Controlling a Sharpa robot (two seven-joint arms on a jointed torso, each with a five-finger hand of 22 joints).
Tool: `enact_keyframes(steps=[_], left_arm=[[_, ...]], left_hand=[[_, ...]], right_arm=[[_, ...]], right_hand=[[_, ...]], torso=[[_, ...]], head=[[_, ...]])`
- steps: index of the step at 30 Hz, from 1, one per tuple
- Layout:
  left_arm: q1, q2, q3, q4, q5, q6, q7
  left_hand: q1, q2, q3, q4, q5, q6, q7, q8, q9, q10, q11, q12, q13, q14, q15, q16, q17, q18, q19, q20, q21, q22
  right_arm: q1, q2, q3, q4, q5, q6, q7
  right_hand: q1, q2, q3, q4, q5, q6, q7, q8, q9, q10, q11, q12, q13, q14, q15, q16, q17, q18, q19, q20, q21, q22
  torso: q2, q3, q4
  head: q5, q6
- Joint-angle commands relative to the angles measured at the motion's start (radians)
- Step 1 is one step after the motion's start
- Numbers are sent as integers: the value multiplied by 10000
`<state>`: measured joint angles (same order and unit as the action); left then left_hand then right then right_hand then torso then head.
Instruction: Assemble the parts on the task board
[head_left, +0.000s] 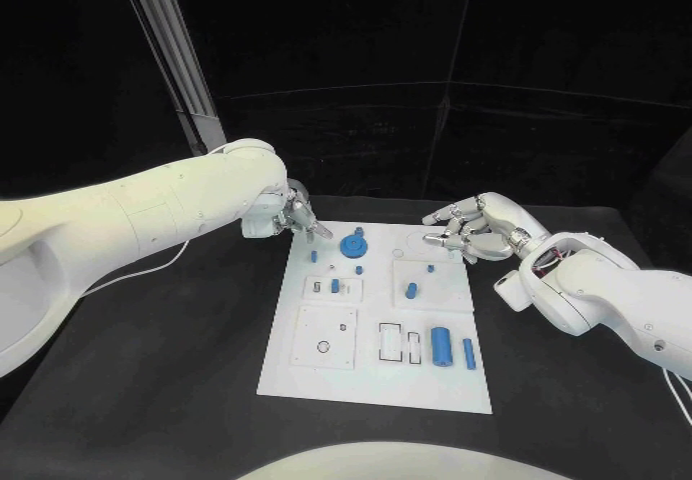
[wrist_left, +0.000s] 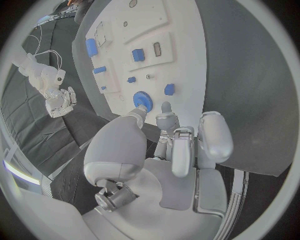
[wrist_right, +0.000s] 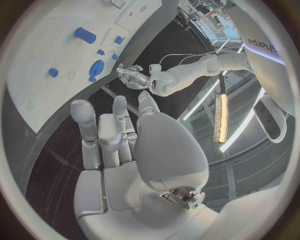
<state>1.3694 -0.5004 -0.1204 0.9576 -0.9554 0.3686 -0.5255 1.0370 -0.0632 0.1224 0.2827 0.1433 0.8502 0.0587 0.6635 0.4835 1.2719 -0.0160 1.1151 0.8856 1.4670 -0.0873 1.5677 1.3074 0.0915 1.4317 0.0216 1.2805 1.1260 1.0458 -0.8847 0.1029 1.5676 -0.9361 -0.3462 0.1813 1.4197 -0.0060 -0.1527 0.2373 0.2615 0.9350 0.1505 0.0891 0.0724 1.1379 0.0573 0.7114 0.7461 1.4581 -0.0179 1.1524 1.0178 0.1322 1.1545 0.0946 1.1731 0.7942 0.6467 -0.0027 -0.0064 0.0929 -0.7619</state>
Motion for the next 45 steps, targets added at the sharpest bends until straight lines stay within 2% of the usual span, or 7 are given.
enact_keyframes(steps=[1,11,21,25,30,45], left_arm=[[5,119,-28,-253,-253,723,393],[-64,263,-99,-613,-277,888,645],[-139,346,-239,-762,-279,990,779],[-151,368,-258,-800,-279,1004,793],[-174,425,-272,-862,-279,1046,827],[-266,568,-293,-1077,-279,1189,795]], left_hand=[[124,-16,-52,0,15,10,20,-27,-14,-33,24,-16,-9,1038,96,31,2634,-49,-4,64,5,15],[237,34,-143,-19,16,71,13,-17,-46,-18,20,29,34,1038,98,31,2634,-51,2,77,31,57],[367,87,-222,-51,22,114,6,-15,-80,-25,15,35,19,1038,96,31,2634,-50,-1,83,38,72],[452,132,-255,-73,25,126,5,-19,-100,-26,14,43,19,1038,95,31,2634,-50,-2,84,41,80],[589,204,-296,-115,32,143,6,-26,-132,-23,14,57,21,1038,96,31,2634,-53,0,87,57,107],[1004,469,-305,-265,58,200,6,-33,-219,-22,13,90,18,1038,98,31,2634,-57,0,93,82,157]], right_arm=[[16,22,7,6,36,38,98],[16,49,7,-22,36,53,113],[16,63,7,-27,36,72,115],[15,66,7,-27,35,75,116],[15,81,7,-35,35,77,120],[15,101,8,-48,34,78,120]], right_hand=[[13,77,-75,-14,39,-5,14,-13,-10,10,49,62,-14,42,32,-38,25,123,-34,1,-58,3],[13,77,-75,-14,39,-5,14,-13,-10,10,49,62,-14,42,32,-38,25,123,-34,1,-58,3],[13,77,-75,-14,39,-5,14,-13,-10,10,49,62,-14,42,32,-38,25,123,-34,1,-58,3],[23,90,-79,-11,48,-11,15,-17,-11,9,49,67,-17,45,32,-33,38,123,-32,2,-61,1],[23,90,-79,-11,48,-11,15,-17,-11,9,49,67,-17,45,32,-33,38,123,-32,2,-61,1],[44,115,-78,-11,60,-16,15,-19,-11,9,48,74,-20,45,32,-40,37,122,-27,2,-61,5]], torso=[[9,-5,2],[2,-1,11],[-9,11,6],[-15,19,0],[-8,4,7],[-9,13,4]], head=[[-8,-22],[-12,-72],[1,-103],[1,-103],[1,-102],[29,-97]])
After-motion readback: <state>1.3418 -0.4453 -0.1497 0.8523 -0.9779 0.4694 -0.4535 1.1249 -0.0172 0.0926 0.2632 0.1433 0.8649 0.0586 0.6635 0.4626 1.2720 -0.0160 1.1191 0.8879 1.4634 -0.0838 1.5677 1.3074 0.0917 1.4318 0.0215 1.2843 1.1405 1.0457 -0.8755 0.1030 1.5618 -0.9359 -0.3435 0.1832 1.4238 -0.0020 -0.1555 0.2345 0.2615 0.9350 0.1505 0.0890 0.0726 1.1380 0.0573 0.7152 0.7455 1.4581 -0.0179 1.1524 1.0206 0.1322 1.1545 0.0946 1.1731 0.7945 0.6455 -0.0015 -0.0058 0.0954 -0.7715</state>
